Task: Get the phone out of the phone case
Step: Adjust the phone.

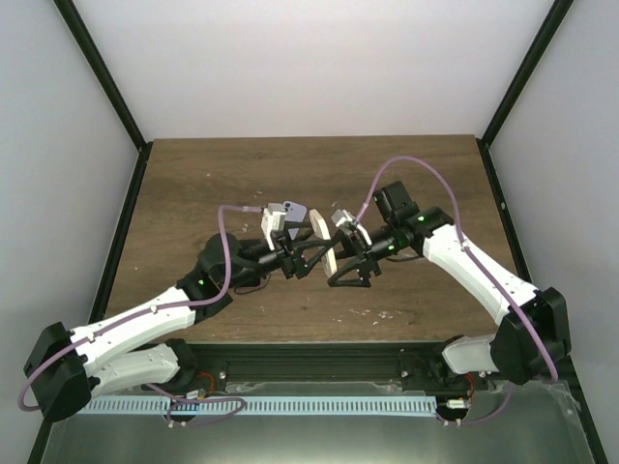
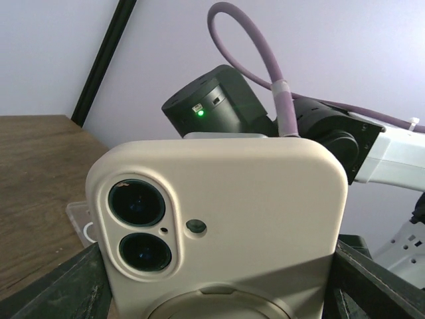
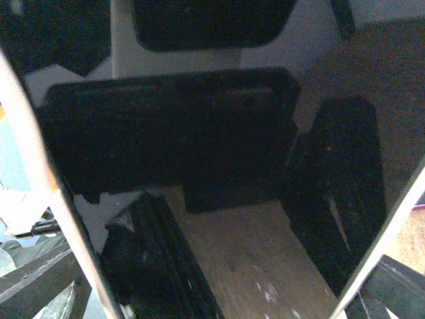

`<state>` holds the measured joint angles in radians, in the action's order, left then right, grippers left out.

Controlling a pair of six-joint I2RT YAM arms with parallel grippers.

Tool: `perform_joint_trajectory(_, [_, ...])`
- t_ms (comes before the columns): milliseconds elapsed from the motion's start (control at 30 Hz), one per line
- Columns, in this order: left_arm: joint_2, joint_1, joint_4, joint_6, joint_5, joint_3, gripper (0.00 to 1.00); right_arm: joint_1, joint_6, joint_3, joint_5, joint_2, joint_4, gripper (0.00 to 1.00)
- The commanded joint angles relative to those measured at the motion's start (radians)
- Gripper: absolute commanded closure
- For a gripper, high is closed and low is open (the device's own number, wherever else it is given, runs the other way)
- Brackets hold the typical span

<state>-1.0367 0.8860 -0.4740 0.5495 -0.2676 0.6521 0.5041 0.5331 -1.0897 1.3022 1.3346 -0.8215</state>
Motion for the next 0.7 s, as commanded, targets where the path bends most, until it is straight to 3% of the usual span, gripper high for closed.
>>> perform_joint_trajectory(0, [0.0,-0.004,-0.13,0.019,-0.009,-0.009,0.46,0.016,-0.03,-0.03,0.059,-0.009,0.025,0.04])
perform_joint_trajectory(100, [0.007,-0.005,-0.13,0.019,-0.006,-0.014,0.46,0.015,-0.029,-0.027,0.081,-0.007,0.025,0.15])
perform_joint_trajectory(167, [0.012,-0.007,-0.122,0.019,0.003,-0.019,0.4,0.016,-0.032,-0.027,0.078,-0.001,0.03,0.24])
perform_joint_trajectory(300, [0.042,-0.007,-0.001,0.004,0.117,-0.013,0.05,0.016,-0.073,-0.035,0.009,0.012,0.057,0.37])
perform_joint_trajectory(333, [0.052,-0.007,0.042,0.006,0.17,-0.01,0.01,0.016,-0.092,-0.035,-0.021,0.01,0.07,0.4])
perform_joint_trajectory(433, [0.078,-0.007,0.143,-0.014,0.22,-0.002,0.0,0.016,-0.163,-0.031,-0.155,0.004,0.143,0.46])
perform_joint_trajectory(667, [0.006,-0.007,0.343,0.035,0.331,0.095,0.03,0.02,-0.203,-0.011,-0.527,-0.013,0.237,0.49])
